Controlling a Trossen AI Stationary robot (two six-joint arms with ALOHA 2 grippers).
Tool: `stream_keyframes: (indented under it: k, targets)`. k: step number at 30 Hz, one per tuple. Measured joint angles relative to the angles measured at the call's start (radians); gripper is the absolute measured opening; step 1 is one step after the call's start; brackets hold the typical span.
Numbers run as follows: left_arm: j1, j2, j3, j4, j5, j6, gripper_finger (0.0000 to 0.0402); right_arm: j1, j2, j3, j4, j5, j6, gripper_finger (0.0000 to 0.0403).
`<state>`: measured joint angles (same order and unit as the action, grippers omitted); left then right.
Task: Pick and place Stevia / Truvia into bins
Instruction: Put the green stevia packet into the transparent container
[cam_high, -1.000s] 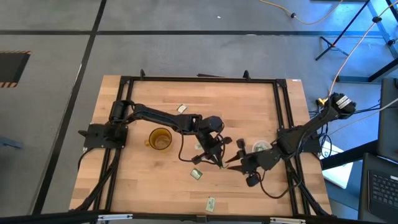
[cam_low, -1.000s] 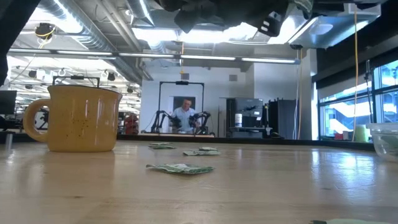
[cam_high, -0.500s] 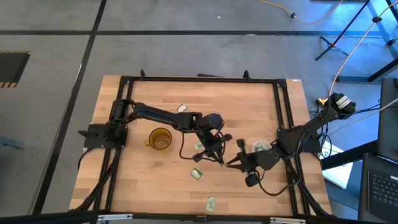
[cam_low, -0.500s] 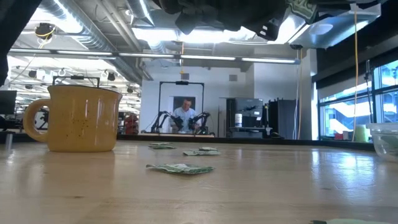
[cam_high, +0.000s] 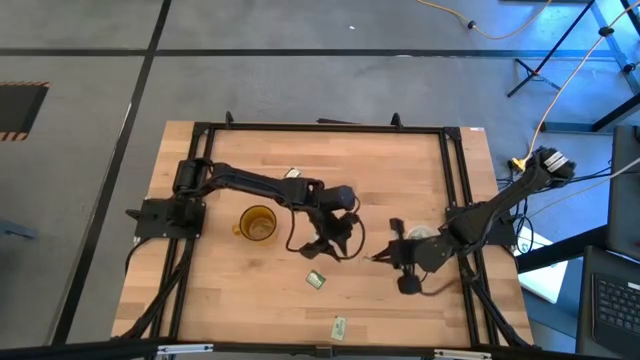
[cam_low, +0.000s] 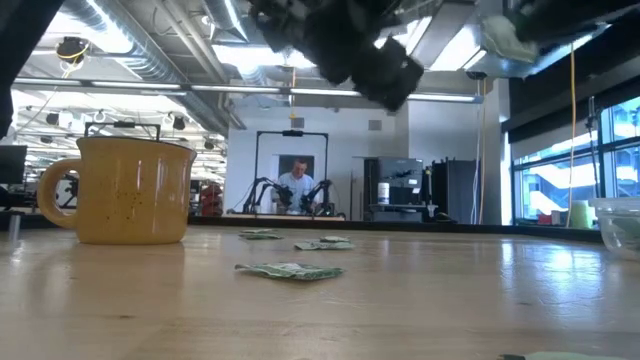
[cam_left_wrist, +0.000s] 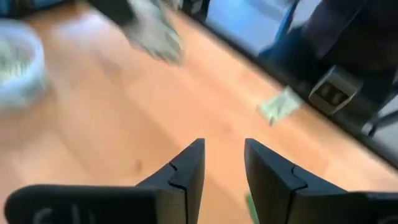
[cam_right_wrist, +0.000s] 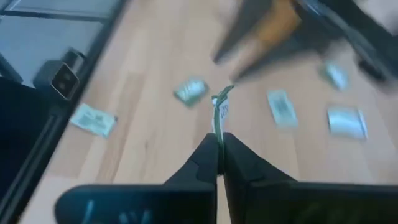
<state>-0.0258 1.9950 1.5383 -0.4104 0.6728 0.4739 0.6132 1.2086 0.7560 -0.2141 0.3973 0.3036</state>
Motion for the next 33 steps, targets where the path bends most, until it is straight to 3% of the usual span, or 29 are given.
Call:
stream_keyframes:
  k: [7, 12, 19, 21, 26, 33]
  targets:
    - [-0.064, -0.002, 0.0, -0.232, -0.277, 0.021, 0.0099, 0.0, -0.061, 0.079, -0.54, -0.026, 0.542, 0.0009]
    - [-0.1, -0.002, 0.0, -0.335, -0.316, -0.028, 0.0091, 0.012, -0.092, 0.06, -0.808, -0.159, 0.829, 0.0009]
    - [-0.148, -0.002, -0.025, -0.357, -0.322, -0.046, 0.0086, 0.04, -0.179, -0.018, -0.804, -0.216, 0.956, 0.0009]
    - [-0.163, -0.002, -0.026, -0.357, -0.368, -0.059, 0.0087, 0.039, -0.201, -0.041, -0.791, -0.216, 0.982, 0.0008]
    - [-0.201, 0.004, -0.026, -0.352, -0.495, -0.063, 0.0088, 0.039, -0.224, -0.104, -0.767, -0.215, 1.002, 0.0008]
    - [-0.243, 0.007, -0.026, -0.321, -0.5, -0.068, 0.0088, 0.039, -0.223, -0.185, -0.613, -0.216, 0.979, 0.0011]
